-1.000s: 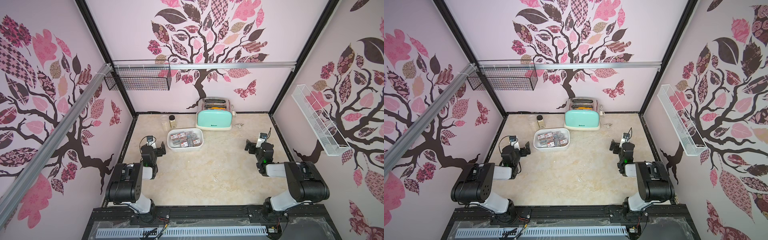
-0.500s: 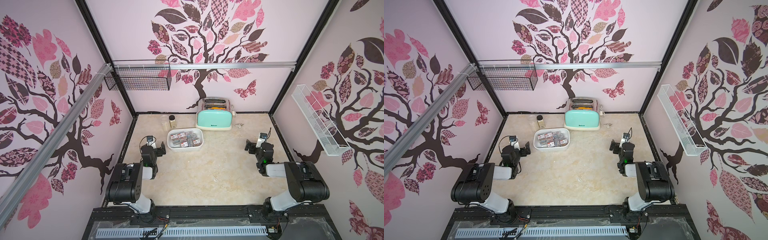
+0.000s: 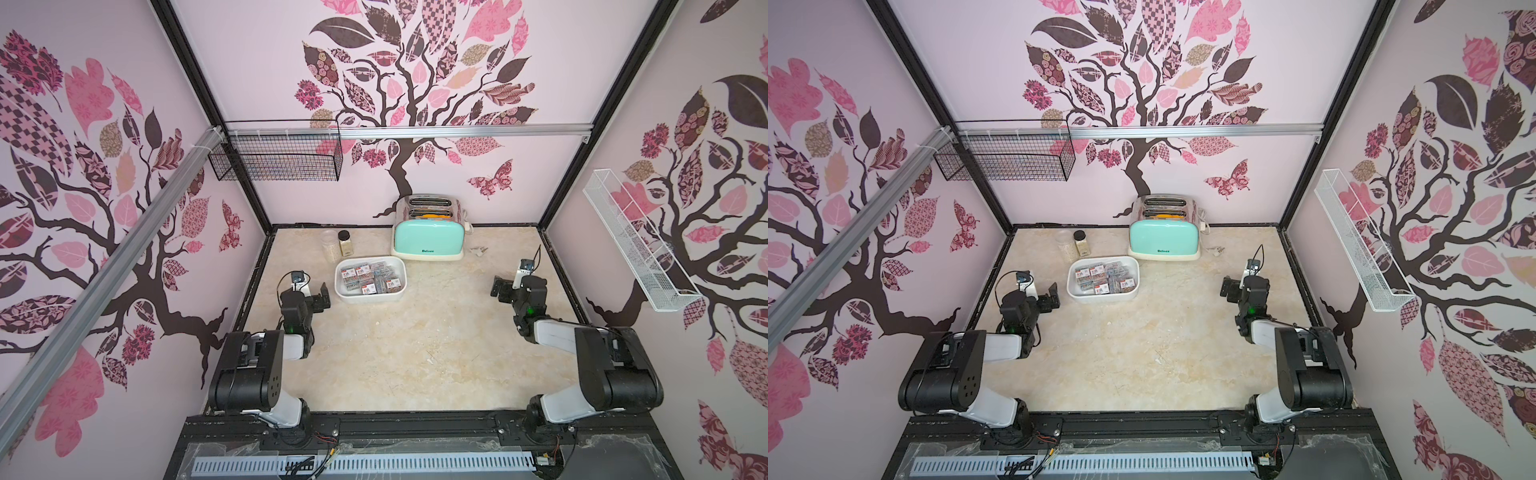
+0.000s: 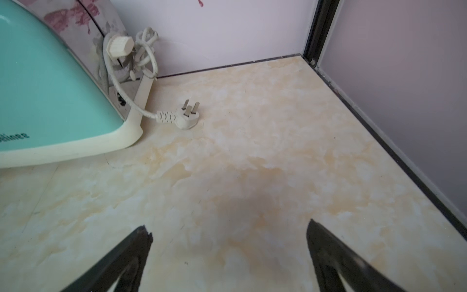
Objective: Take the paper clips out of the storage box
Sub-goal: Pick up the boxed paper clips from the storage box.
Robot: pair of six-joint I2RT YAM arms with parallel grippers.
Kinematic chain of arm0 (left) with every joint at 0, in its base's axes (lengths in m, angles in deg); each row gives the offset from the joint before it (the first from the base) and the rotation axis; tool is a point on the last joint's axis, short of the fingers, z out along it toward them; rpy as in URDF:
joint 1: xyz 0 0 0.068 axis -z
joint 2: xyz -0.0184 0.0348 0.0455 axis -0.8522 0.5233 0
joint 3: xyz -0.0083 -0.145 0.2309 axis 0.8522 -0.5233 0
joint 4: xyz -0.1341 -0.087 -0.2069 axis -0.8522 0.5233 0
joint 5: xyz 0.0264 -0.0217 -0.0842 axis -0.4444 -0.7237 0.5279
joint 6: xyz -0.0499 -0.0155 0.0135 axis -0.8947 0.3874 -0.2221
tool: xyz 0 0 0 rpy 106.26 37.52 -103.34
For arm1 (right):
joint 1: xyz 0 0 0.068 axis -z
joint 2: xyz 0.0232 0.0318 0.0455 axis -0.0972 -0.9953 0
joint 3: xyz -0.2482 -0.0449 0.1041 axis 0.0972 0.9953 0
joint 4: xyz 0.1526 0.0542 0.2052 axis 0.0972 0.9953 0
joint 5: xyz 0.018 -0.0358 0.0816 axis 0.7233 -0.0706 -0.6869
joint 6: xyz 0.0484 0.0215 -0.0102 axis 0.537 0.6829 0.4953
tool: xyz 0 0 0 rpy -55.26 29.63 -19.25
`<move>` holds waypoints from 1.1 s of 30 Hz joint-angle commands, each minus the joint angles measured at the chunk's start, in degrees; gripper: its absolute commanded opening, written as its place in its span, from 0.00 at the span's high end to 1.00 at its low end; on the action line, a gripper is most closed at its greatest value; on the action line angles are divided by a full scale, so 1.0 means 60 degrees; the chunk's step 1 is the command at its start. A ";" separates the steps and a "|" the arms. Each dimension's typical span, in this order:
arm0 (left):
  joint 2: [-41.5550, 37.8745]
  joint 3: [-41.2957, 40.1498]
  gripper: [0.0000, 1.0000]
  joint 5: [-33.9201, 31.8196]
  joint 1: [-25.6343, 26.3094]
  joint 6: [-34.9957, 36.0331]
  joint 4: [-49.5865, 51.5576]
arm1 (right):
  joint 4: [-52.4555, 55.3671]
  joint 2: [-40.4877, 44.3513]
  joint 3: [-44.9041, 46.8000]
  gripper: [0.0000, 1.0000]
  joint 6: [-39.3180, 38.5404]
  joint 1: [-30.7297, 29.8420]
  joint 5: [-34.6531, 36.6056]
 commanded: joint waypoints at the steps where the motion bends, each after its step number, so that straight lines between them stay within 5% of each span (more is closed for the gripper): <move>1: -0.0495 0.0504 0.02 -0.0119 0.0085 0.0066 0.1047 | 0.2561 0.0898 -0.0898 0.01 0.0825 -0.0050 0.0310; 5: -0.0906 0.1288 0.02 -0.0171 0.0113 0.0063 0.2605 | 0.4743 0.1552 -0.1559 0.01 0.3740 -0.0049 0.1073; 11: -0.1023 0.3003 0.02 -0.0134 0.0107 -0.1040 0.5168 | 0.6316 0.1175 -0.2966 0.00 0.4542 -0.0113 -0.1198; 21: -0.1470 0.5571 0.03 0.0247 0.0354 -0.2219 0.9445 | 1.0456 -0.0732 -0.7070 0.00 0.3164 -0.2557 -0.1662; 33: -0.3308 0.6811 0.04 0.1327 0.0536 -0.3427 1.2786 | 1.3400 -0.2665 -1.0680 0.02 0.2140 -0.4718 -0.2115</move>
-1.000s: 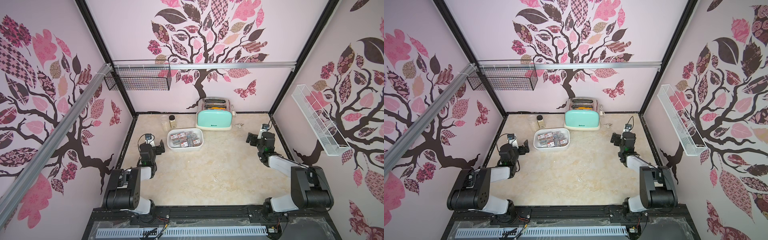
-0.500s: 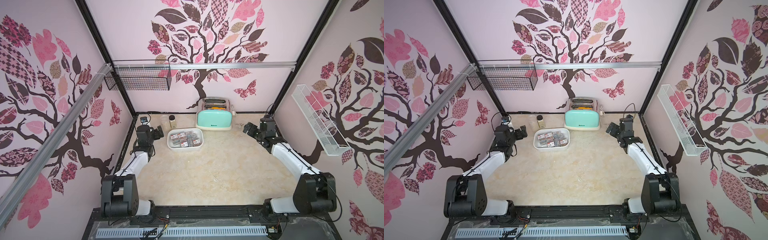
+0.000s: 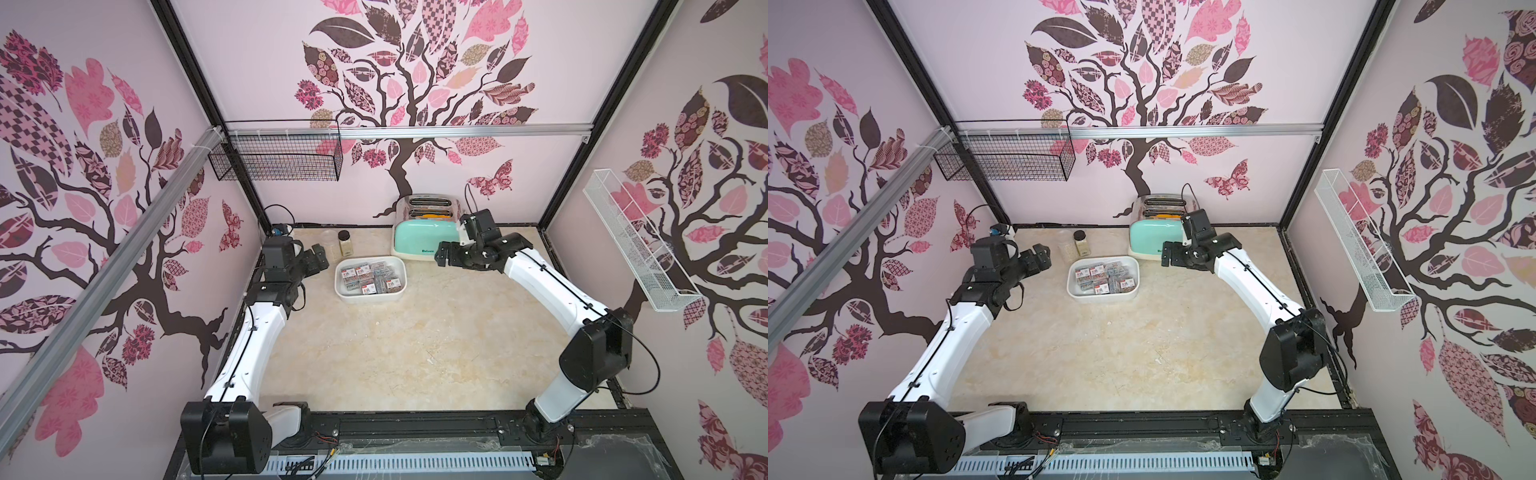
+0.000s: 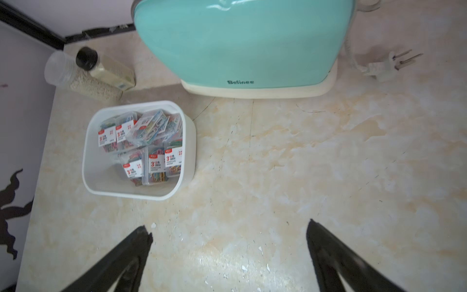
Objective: Take the paper clips out of the storage box
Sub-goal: Pick up the boxed paper clips from the storage box.
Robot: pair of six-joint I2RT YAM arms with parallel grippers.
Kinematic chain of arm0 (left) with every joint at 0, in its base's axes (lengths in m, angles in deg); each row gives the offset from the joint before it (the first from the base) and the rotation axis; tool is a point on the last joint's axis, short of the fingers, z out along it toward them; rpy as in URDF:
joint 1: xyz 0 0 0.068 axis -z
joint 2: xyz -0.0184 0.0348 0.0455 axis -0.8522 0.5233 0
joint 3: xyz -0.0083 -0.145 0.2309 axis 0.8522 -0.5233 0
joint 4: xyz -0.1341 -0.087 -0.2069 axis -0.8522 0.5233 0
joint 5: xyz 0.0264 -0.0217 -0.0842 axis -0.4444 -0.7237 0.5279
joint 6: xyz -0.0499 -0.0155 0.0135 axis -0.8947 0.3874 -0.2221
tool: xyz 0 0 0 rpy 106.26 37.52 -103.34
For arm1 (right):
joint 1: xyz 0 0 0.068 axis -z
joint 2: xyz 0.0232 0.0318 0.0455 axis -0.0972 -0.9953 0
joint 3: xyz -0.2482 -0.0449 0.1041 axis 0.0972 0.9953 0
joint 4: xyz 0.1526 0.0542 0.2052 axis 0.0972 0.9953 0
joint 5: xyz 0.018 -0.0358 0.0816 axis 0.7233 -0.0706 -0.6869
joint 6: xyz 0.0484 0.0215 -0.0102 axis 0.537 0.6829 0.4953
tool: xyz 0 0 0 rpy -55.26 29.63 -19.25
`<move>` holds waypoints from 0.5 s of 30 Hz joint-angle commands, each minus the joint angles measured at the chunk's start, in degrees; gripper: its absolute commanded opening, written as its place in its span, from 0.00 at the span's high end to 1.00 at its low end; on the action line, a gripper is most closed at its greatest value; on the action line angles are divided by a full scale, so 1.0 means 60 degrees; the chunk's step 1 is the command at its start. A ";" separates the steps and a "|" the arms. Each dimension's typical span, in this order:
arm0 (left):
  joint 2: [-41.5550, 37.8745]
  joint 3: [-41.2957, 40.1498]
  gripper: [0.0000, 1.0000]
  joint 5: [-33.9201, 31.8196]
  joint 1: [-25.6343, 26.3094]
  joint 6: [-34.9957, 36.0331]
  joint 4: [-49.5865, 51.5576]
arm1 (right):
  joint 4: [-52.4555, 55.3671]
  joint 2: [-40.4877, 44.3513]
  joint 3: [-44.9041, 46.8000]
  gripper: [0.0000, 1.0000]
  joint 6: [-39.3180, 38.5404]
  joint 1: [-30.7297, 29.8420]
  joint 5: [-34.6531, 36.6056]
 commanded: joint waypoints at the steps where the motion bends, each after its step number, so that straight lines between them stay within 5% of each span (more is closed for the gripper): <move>1: -0.0507 0.0150 0.04 0.0622 0.0057 -0.0437 0.1385 | 0.1126 -0.0750 -0.1123 0.03 -0.0487 -0.0586 -0.0163; 15: -0.2229 -0.0400 0.04 -0.0032 0.1075 -0.0461 0.2834 | 0.1180 -0.4676 -0.5722 0.10 -0.0756 -0.1520 0.0435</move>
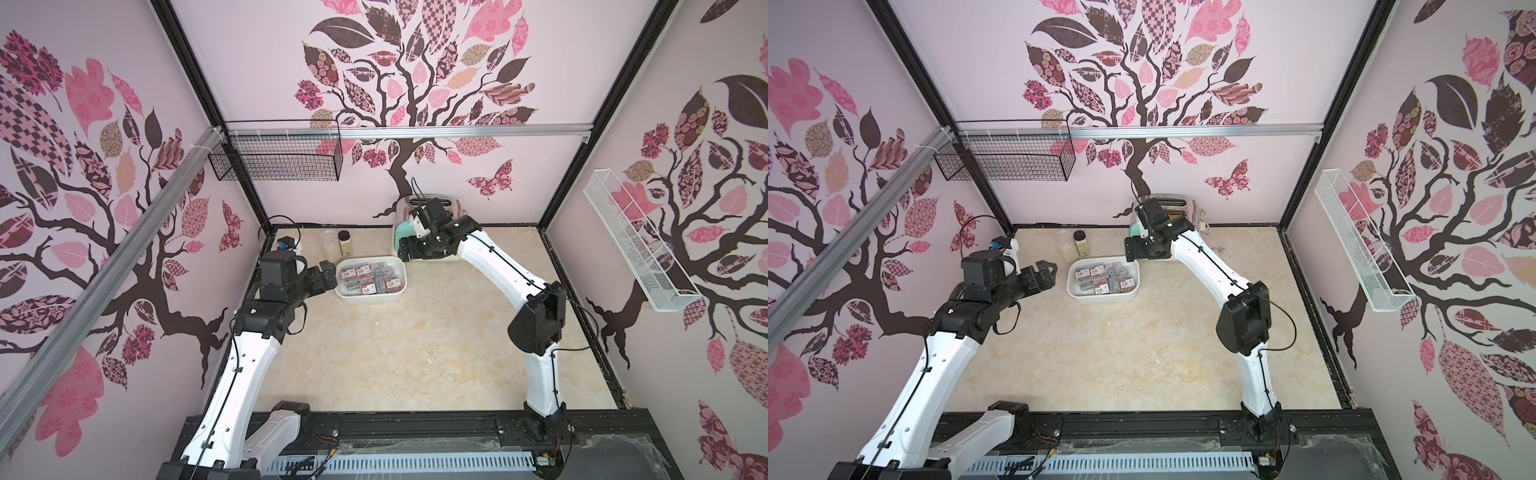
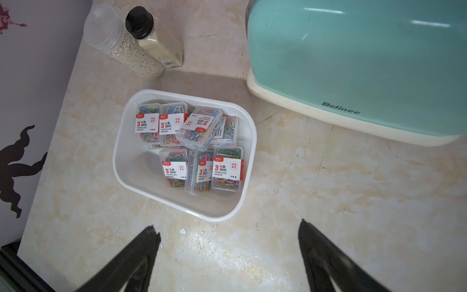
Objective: Take the paper clips out of the storage box
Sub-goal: Pick up the boxed paper clips from the storage box.
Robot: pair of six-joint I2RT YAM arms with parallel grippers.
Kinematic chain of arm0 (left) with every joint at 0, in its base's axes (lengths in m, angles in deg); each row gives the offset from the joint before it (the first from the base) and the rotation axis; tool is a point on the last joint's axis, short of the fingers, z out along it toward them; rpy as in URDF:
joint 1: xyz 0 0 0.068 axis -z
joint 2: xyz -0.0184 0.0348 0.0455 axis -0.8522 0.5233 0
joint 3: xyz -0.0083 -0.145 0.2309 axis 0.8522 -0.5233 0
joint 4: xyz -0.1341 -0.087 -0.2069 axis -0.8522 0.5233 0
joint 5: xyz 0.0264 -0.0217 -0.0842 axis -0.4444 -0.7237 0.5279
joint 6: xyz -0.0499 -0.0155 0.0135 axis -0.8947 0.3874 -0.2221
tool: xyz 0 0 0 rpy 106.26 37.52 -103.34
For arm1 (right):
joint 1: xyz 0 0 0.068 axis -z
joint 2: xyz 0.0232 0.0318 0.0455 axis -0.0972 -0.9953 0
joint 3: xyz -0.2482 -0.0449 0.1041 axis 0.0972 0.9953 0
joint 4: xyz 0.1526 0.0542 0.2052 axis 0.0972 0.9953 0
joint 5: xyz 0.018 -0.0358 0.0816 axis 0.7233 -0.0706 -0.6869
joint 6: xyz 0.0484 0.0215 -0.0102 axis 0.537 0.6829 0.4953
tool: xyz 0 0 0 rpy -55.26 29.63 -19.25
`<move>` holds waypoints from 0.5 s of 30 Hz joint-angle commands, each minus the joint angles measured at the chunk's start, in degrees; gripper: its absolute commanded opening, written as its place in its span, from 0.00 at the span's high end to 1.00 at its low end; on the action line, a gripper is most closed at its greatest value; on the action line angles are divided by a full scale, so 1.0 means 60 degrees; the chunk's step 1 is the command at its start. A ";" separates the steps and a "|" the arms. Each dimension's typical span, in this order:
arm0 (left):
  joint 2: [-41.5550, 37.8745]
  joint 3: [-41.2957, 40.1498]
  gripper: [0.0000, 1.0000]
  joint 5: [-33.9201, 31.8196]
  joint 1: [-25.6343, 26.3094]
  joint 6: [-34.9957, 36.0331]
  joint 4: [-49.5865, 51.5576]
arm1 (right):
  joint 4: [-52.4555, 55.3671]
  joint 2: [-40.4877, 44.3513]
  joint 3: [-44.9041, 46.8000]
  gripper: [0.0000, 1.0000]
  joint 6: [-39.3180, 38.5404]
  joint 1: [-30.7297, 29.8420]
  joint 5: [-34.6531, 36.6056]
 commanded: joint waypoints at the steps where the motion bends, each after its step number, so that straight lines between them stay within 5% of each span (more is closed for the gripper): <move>1: -0.0278 -0.0337 0.03 -0.0233 0.0038 -0.0160 0.0339 | -0.0402 -0.0888 -0.0764 0.10 -0.0230 -0.0290 0.0483; 15: -0.1160 -0.0740 0.02 -0.0185 0.0049 -0.0399 0.0462 | -0.2233 -0.2709 -0.1251 0.10 -0.0453 -0.1109 0.0752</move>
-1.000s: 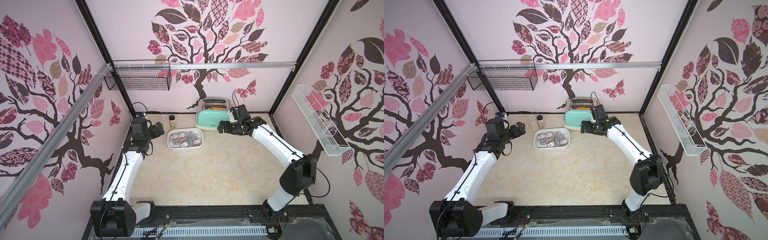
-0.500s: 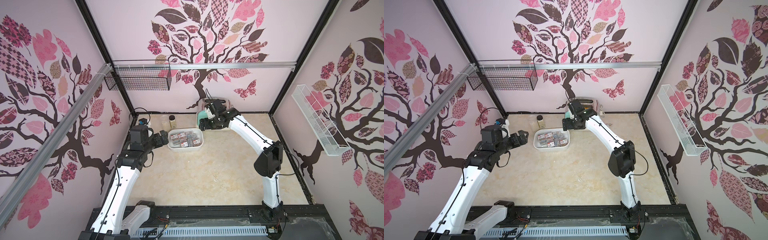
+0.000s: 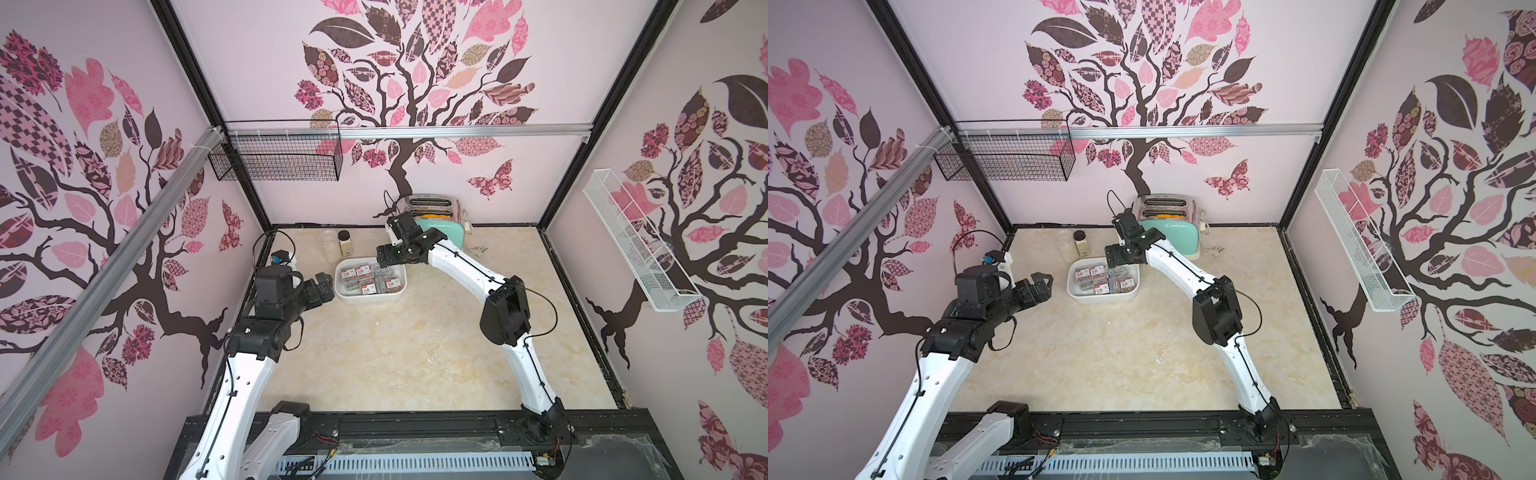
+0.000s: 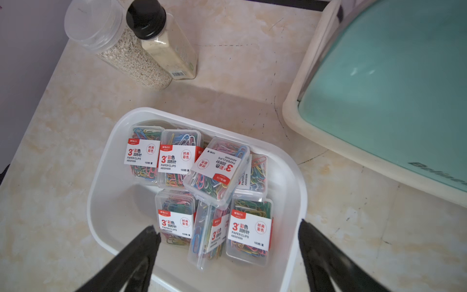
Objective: Take the paper clips out of the storage box
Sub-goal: Pick up the boxed paper clips from the storage box.
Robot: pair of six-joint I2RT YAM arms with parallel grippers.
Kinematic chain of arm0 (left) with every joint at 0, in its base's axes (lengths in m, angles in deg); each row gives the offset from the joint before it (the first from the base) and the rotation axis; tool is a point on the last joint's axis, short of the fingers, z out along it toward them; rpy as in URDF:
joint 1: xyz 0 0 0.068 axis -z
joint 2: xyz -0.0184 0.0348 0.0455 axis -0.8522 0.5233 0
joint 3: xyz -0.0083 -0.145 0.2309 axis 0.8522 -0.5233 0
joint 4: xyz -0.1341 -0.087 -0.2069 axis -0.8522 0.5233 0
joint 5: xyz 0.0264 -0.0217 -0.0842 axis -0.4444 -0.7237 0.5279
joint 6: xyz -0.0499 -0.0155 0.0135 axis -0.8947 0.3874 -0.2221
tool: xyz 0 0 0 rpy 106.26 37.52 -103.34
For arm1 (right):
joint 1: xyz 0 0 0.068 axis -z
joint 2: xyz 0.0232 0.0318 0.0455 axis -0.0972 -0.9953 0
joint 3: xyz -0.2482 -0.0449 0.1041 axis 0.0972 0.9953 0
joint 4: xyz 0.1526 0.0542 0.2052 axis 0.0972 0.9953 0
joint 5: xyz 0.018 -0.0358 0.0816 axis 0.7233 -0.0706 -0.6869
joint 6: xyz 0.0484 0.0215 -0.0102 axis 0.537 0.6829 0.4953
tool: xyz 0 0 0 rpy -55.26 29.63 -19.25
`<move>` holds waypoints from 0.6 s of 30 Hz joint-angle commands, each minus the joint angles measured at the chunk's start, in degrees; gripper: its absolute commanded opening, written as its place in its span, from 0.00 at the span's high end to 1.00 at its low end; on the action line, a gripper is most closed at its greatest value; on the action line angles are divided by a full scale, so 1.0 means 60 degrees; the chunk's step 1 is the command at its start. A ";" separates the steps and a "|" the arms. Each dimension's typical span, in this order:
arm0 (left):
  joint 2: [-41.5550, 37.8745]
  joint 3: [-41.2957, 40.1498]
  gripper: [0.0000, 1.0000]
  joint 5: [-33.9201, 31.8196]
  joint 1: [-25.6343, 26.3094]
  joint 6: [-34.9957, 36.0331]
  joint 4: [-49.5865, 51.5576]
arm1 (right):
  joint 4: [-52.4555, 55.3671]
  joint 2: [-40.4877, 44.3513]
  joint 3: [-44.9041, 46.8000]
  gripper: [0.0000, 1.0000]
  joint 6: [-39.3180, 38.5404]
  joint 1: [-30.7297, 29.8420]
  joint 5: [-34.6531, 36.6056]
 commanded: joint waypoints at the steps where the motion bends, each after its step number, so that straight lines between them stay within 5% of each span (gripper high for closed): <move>1: -0.0220 -0.0035 0.02 0.0041 0.0034 -0.0148 0.0193 | -0.0515 -0.0749 -0.0445 0.10 -0.0192 -0.0381 0.0413; 18: -0.0228 0.0039 0.02 0.0095 0.0589 -0.0055 0.0527 | -0.0673 -0.2137 -0.1382 0.13 -0.0342 -0.0721 0.1968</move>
